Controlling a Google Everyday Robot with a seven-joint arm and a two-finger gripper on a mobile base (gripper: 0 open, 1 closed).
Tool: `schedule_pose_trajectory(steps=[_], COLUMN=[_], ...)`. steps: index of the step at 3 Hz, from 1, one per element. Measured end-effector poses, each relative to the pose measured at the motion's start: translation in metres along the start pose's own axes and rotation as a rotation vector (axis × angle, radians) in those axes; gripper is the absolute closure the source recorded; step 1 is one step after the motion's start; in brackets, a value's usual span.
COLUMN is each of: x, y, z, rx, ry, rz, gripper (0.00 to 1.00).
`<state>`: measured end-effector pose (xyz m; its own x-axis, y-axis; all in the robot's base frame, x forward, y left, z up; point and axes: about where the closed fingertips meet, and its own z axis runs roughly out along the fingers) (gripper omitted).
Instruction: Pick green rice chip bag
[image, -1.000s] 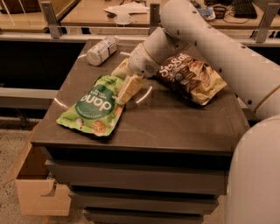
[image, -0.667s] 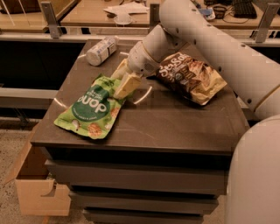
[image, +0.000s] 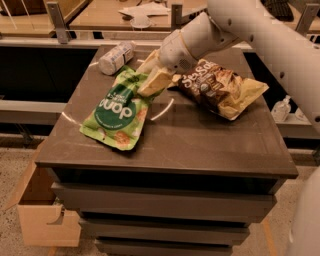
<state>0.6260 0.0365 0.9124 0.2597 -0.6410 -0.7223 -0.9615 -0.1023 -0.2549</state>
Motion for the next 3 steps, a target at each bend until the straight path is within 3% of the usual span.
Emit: schedule_pose_trajectory(steps=[1,3], x=[-0.008,-0.019], y=[0.004,0.016], z=[-0.036,-0.061], rx=[0.032,0.012], ry=[-0.054,-0.160], rz=[0.001,0.037], gripper=[1.00,1.00])
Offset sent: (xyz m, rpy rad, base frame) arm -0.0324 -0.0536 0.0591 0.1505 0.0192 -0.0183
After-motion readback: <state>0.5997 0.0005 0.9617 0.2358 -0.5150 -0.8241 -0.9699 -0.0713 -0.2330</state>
